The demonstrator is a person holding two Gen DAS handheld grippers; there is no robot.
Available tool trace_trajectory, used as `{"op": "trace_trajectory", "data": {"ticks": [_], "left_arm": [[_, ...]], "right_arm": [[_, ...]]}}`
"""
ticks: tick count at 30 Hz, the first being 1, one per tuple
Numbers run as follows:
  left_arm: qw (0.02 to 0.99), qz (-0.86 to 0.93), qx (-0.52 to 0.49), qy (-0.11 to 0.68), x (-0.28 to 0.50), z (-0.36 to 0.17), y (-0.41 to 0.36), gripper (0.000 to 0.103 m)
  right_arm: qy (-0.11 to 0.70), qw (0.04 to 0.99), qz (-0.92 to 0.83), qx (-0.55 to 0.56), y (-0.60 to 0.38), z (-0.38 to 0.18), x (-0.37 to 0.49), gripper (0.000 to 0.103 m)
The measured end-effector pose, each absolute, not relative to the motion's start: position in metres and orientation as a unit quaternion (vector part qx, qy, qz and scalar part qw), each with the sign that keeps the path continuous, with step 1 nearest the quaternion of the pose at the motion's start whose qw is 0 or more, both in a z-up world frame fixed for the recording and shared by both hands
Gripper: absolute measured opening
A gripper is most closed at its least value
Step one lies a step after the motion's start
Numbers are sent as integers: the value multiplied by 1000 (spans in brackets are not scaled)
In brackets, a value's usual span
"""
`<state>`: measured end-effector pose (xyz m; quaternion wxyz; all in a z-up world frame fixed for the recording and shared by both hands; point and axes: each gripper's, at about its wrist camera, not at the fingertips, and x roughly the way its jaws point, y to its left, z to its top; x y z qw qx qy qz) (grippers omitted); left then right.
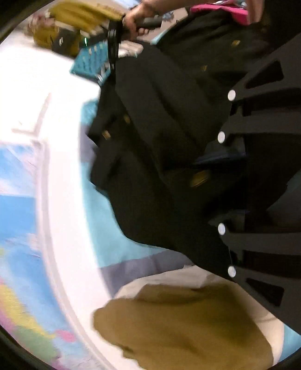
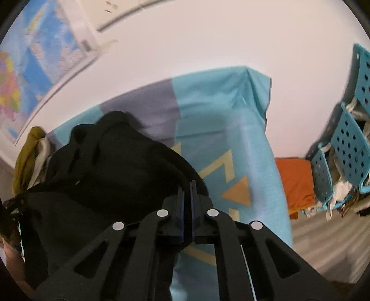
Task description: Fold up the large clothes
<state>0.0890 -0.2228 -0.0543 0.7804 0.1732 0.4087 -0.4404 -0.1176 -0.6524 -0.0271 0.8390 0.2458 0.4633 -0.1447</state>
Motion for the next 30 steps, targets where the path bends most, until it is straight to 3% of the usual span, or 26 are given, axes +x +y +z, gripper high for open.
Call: {"op": "trace_trajectory", "data": {"ticks": [2, 3, 4, 5, 7, 12, 14, 17, 20, 22, 25, 30], "left_arm": [[773, -448, 154, 421, 101, -56, -223, 31], [776, -449, 147, 417, 104, -52, -219, 34], [777, -452, 142, 414, 105, -49, -215, 44], [776, -458, 134, 412, 105, -45, -210, 57], [776, -467, 119, 406, 105, -38, -198, 62], [769, -467, 138, 415, 98, -46, -208, 60], [762, -467, 146, 423, 99, -52, -218, 43], [767, -459, 158, 420, 98, -56, -231, 32], [769, -446, 158, 430, 103, -56, -234, 37], [776, -445, 150, 421, 102, -49, -223, 39], [808, -436, 136, 373, 90, -26, -186, 56], [849, -383, 135, 338, 67, -11, -120, 61]], "right_arm": [[456, 836, -154, 264, -659, -30, -118, 11], [452, 835, -159, 270, -661, -28, -119, 22], [441, 837, -173, 273, -663, -22, -125, 37], [432, 841, -176, 273, -660, -16, -130, 40], [404, 865, -159, 253, -645, 8, -141, 41], [389, 903, -47, 177, -570, 43, -144, 48], [403, 904, -9, 143, -537, 40, -135, 50], [439, 894, 23, 91, -498, 18, -119, 50], [486, 873, -17, 45, -490, -17, -106, 49], [494, 867, -35, 62, -500, -31, -106, 54], [485, 868, -60, 89, -511, -26, -115, 54], [458, 882, -37, 109, -497, -1, -128, 55]]}}
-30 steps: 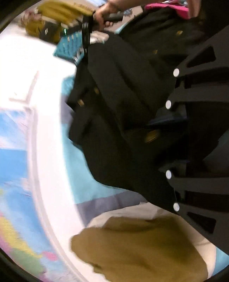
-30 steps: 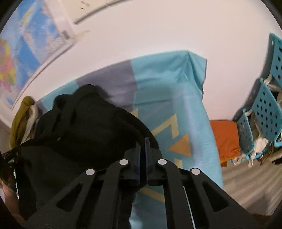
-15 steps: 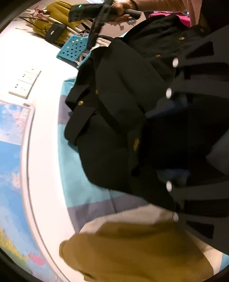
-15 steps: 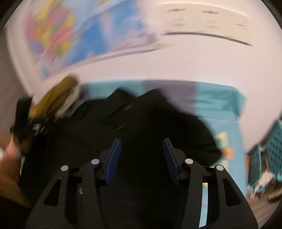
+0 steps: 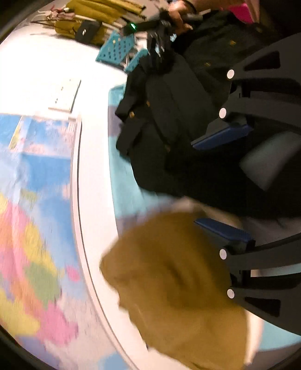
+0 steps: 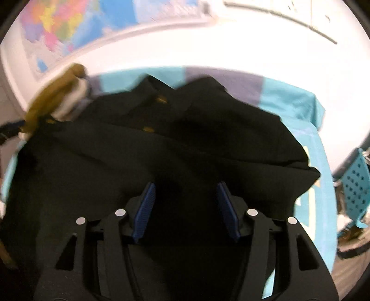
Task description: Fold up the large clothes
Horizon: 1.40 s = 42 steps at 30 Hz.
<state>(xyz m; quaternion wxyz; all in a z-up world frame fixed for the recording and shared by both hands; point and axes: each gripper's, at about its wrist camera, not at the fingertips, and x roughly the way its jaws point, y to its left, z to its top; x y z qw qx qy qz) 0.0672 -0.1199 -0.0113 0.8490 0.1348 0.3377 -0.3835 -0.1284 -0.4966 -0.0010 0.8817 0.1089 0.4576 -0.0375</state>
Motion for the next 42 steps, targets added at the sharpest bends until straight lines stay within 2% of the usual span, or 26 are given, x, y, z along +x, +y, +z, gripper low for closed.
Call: {"op": "trace_trajectory", "data": {"ticks": [3, 5, 10, 12, 14, 15, 17, 20, 22, 24, 26, 27, 28, 31, 34, 36, 38, 42], "left_arm": [[852, -359, 146, 351, 55, -26, -93, 63], [851, -347, 155, 363, 48, -40, -81, 69], [821, -368, 114, 421, 46, -77, -54, 69], [814, -373, 99, 434, 48, -88, -49, 53], [798, -397, 73, 448, 50, -93, -42, 8], [799, -401, 67, 443, 50, -92, -37, 4], [814, -398, 64, 419, 49, -79, -30, 3], [824, -402, 48, 397, 54, -58, -20, 3], [829, -404, 38, 384, 59, -42, -16, 3], [833, -408, 42, 372, 63, -29, -18, 3], [830, -419, 52, 364, 61, -21, -24, 3], [827, -427, 59, 361, 59, -19, -28, 3], [823, -435, 61, 361, 60, -18, -27, 3], [824, -433, 72, 358, 63, -11, -35, 4], [821, -438, 59, 361, 74, 3, -34, 8], [835, -428, 60, 341, 75, 19, -36, 16], [837, -448, 39, 312, 72, 38, -36, 42], [847, -468, 17, 250, 60, 59, -43, 57]], "right_arm": [[423, 899, 24, 111, -462, 23, -134, 61], [408, 904, 79, 104, -429, 36, -131, 63], [405, 877, 242, 90, -340, 46, -119, 68], [408, 863, 286, 81, -308, 46, -115, 68], [411, 846, 332, 75, -277, 46, -111, 69], [411, 835, 357, 73, -261, 45, -110, 70], [416, 821, 385, 70, -234, 42, -105, 73], [436, 784, 433, 80, -198, 34, -102, 77], [441, 766, 462, 74, -180, 30, -107, 85], [444, 770, 456, 42, -163, 24, -112, 85], [452, 779, 434, 13, -154, 18, -113, 61], [455, 781, 428, 10, -153, 17, -112, 33], [456, 779, 430, 23, -156, 18, -109, 16], [422, 793, 437, 52, -174, 42, -108, 12], [358, 813, 445, 113, -220, 95, -101, 11], [313, 830, 435, 153, -259, 128, -99, 11], [268, 852, 411, 182, -299, 156, -101, 11], [214, 886, 322, 255, -390, 182, -110, 12]]}}
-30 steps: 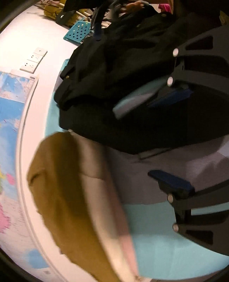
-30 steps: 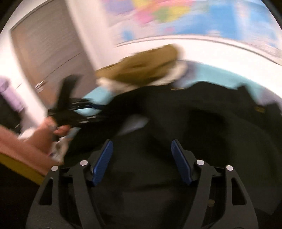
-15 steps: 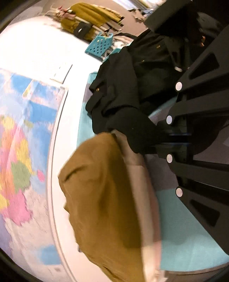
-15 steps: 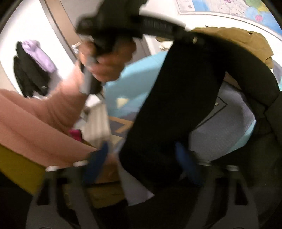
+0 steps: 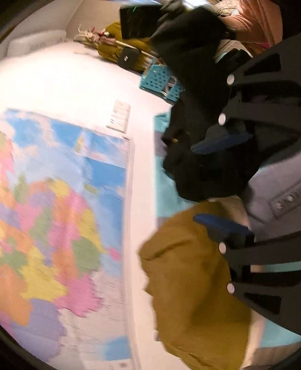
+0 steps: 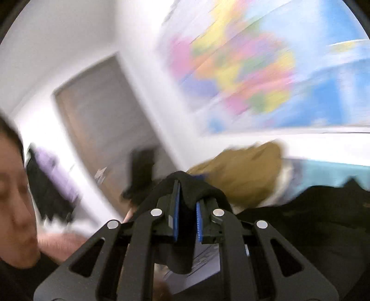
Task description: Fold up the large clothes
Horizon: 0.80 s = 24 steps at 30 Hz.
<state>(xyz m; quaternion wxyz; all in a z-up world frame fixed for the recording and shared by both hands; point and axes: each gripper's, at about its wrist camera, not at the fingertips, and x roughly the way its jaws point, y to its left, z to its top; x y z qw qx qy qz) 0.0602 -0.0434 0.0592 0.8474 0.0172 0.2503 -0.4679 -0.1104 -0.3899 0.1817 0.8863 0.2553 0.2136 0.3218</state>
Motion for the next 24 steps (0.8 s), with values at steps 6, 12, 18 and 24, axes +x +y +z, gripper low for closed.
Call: {"op": "trace_trajectory", "data": {"ticks": [6, 12, 18, 24], "left_arm": [[826, -479, 85, 285, 50, 20, -100, 58], [798, -470, 171, 336, 49, -35, -163, 45], [788, -488, 150, 346, 61, -39, -184, 41], [783, -506, 181, 313, 42, -36, -196, 35]], "right_arm": [[262, 860, 159, 408, -515, 96, -122, 16], [337, 818, 59, 462, -540, 5, -151, 56], [325, 833, 46, 445, -541, 8, -182, 82], [316, 857, 28, 407, -537, 24, -203, 84]]}}
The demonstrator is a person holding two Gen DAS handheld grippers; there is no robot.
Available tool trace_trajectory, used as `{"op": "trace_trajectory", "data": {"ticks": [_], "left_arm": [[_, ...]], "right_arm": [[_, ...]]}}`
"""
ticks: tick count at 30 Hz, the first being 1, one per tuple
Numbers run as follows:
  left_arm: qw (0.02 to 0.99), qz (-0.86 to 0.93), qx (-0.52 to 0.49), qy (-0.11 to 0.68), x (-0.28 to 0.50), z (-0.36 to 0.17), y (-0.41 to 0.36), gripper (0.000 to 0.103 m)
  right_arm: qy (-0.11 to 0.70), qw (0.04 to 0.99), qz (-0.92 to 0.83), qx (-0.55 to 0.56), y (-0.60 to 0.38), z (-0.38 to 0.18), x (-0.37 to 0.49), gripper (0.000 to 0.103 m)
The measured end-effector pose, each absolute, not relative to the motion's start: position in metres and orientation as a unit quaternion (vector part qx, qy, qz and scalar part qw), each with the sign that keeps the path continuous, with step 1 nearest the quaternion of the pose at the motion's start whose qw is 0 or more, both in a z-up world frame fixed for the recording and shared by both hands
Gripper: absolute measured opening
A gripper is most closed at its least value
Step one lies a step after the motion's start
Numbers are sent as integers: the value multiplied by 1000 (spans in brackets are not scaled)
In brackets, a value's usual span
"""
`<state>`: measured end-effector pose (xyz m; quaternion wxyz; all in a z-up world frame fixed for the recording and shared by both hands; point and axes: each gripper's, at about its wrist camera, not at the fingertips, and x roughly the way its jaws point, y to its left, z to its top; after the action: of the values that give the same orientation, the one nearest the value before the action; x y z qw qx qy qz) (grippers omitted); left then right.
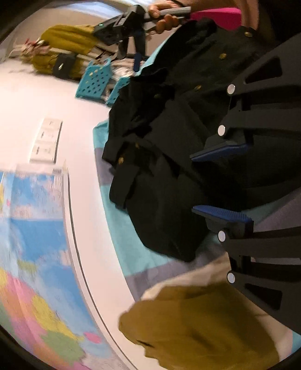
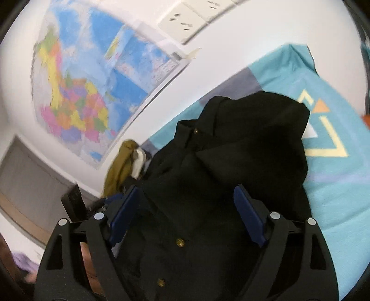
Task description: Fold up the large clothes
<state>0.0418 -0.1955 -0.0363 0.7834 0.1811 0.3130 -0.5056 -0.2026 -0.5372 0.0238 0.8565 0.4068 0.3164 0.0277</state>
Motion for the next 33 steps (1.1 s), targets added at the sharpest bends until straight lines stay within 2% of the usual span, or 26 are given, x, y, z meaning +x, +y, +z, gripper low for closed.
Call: {"op": "trace_trajectory", "data": {"ticks": [6, 8, 9, 10, 11, 12, 13, 17, 21, 22, 25, 29, 30, 31, 33], "left_arm": [[782, -508, 225, 282, 27, -48, -217, 34], [787, -498, 234, 279, 26, -52, -220, 30], [789, -489, 238, 284, 28, -53, -221, 27], [794, -475, 244, 291, 30, -54, -220, 21], [799, -462, 248, 296, 33, -55, -217, 20], [801, -455, 248, 299, 35, -56, -214, 19], [807, -442, 248, 302, 38, -56, -209, 18], [826, -407, 235, 310, 45, -51, -190, 15], [824, -435, 210, 296, 41, -39, -178, 15], [817, -454, 210, 286, 35, -36, -179, 17], [804, -484, 229, 258, 18, -31, -187, 36], [780, -502, 253, 275, 16, -44, -210, 36], [774, -501, 262, 285, 17, -52, -214, 36], [768, -494, 274, 301, 20, -64, -220, 36], [757, -491, 285, 324, 22, -78, -223, 36]], "right_arm": [[375, 900, 18, 222, -467, 30, -176, 86], [392, 906, 2, 162, -453, 24, -161, 82], [402, 904, -7, 143, -451, 19, -155, 70], [414, 900, -16, 136, -452, 15, -148, 44], [421, 895, -20, 148, -460, 13, -143, 32], [409, 897, -9, 169, -468, 16, -144, 8], [387, 902, 4, 191, -478, 23, -148, 3], [304, 912, 18, 274, -519, 56, -168, 3], [278, 915, -5, 291, -541, 72, -168, 3], [277, 911, -3, 306, -547, 70, -167, 3], [277, 895, 2, 351, -560, 57, -164, 3], [309, 880, -22, 361, -570, 28, -165, 7], [322, 873, -32, 363, -572, 20, -166, 14], [329, 869, -41, 367, -575, 15, -168, 38], [328, 862, -55, 383, -580, 8, -181, 61]]}}
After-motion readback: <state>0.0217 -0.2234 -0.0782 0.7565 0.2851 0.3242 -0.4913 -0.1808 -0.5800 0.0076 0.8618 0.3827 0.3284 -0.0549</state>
